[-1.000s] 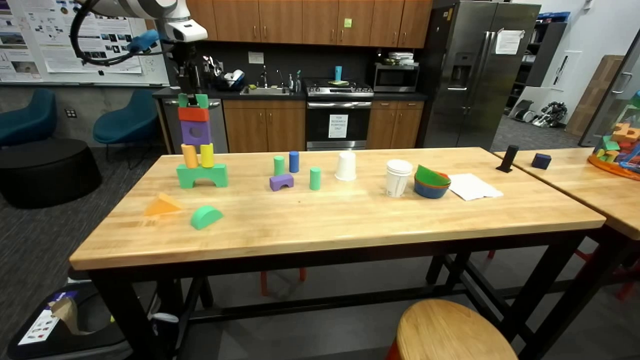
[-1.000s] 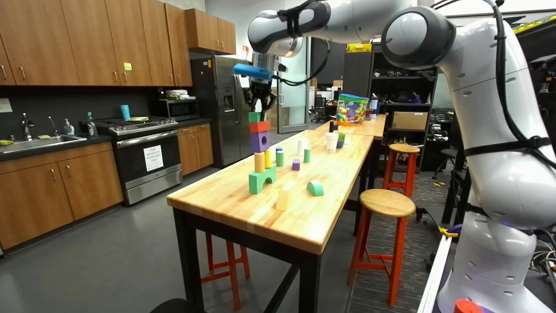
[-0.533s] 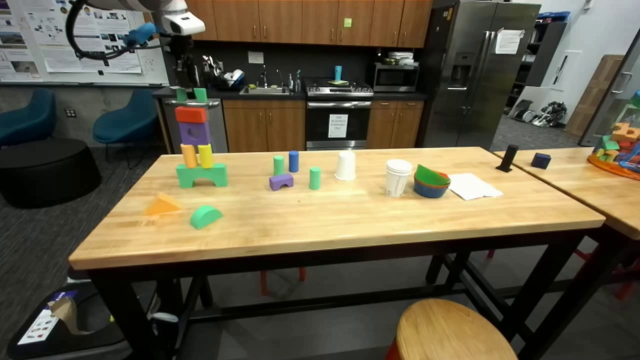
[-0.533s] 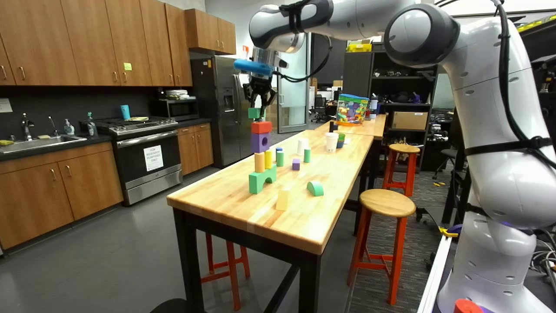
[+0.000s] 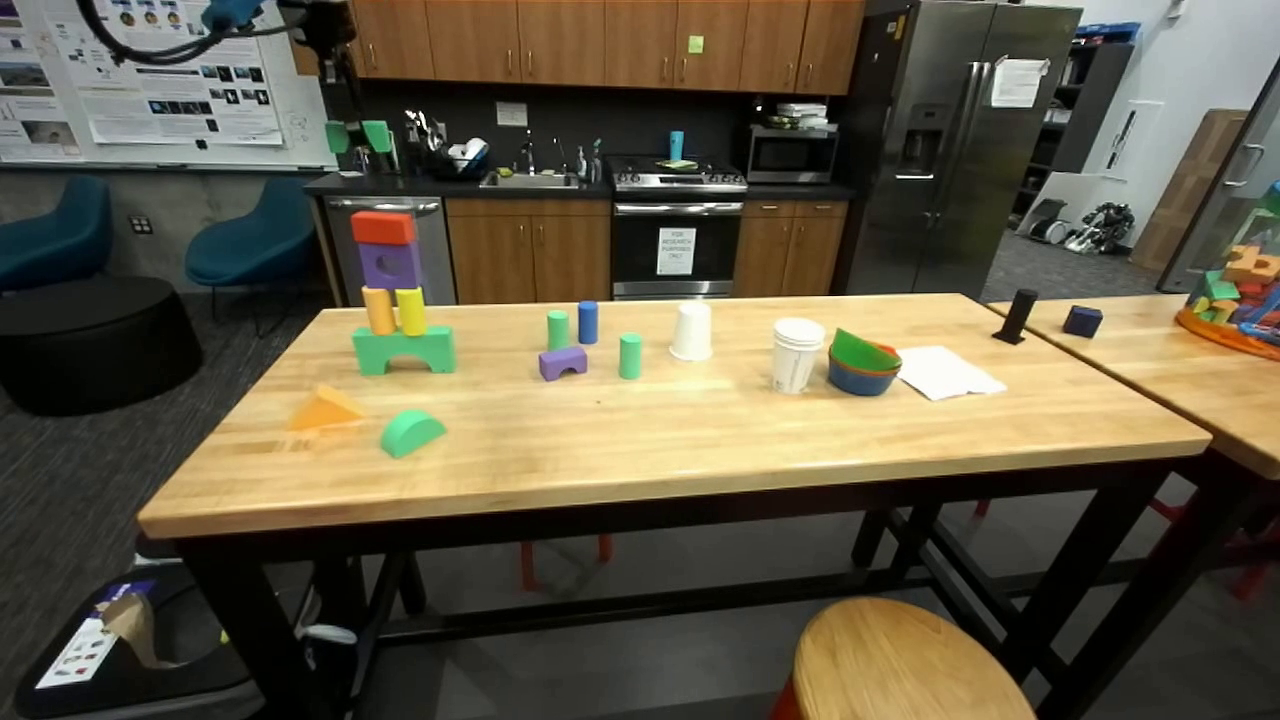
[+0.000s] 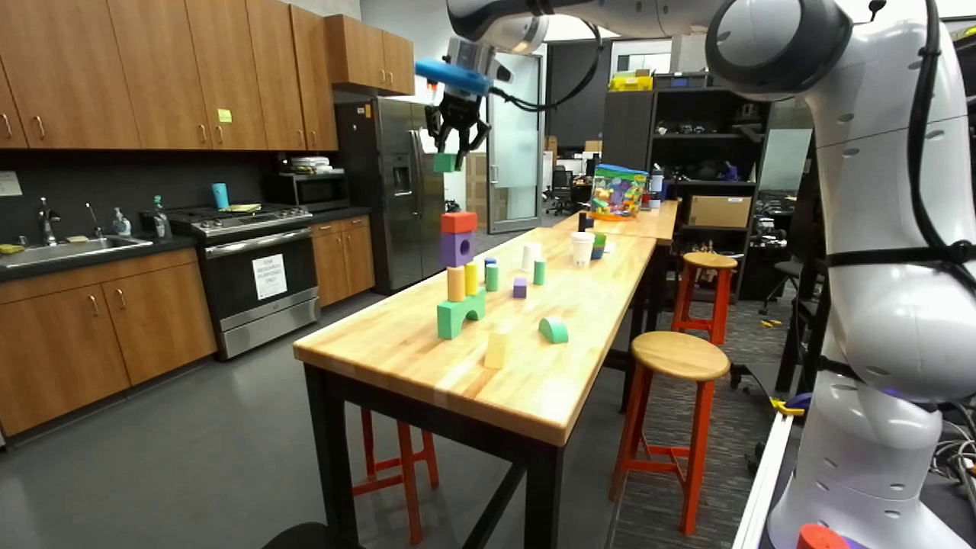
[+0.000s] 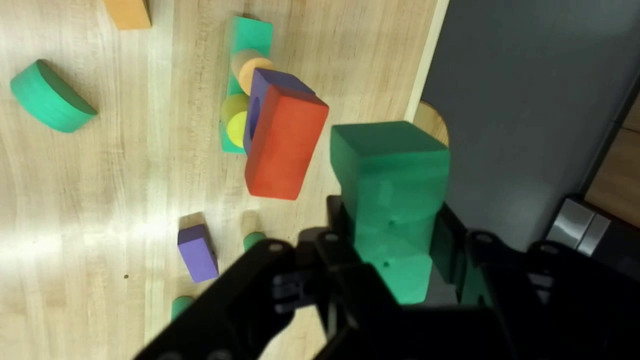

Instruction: Remove the green block from on top of the pile on the left and put it on the table

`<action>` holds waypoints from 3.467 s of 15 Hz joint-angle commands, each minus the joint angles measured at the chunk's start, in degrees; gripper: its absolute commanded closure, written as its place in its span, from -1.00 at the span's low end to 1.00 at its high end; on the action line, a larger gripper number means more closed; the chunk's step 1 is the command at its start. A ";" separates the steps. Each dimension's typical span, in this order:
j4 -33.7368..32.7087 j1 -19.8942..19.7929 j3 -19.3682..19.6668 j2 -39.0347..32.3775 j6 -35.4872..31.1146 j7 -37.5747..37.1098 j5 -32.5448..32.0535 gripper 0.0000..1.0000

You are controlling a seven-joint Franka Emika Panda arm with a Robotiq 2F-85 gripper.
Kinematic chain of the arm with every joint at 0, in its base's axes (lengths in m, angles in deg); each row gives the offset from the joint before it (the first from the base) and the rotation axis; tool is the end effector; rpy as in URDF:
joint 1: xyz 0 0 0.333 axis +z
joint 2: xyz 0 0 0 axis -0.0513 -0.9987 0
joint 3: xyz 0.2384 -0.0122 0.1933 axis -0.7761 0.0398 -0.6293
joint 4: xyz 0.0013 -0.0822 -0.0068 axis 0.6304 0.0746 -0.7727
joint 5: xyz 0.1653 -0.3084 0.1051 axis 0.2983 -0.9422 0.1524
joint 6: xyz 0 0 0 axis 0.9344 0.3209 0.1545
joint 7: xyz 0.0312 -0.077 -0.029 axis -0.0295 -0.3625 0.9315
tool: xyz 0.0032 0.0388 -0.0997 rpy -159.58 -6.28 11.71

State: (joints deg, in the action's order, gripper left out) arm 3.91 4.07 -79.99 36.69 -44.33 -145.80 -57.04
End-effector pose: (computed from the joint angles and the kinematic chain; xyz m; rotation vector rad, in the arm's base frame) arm 0.6245 -0.0190 0.6405 -2.4364 1.5908 -0.3930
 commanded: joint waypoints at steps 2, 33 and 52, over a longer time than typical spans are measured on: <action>7.78 -1.00 1.19 7.65 -1.31 2.37 -1.79 0.68; 59.85 -8.44 1.51 17.13 -35.14 11.75 -4.61 0.68; 56.06 -6.45 3.29 6.35 -48.65 -0.60 -0.12 0.68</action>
State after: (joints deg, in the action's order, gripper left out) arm 62.00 -2.67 -77.57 45.26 -92.61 -146.53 -57.50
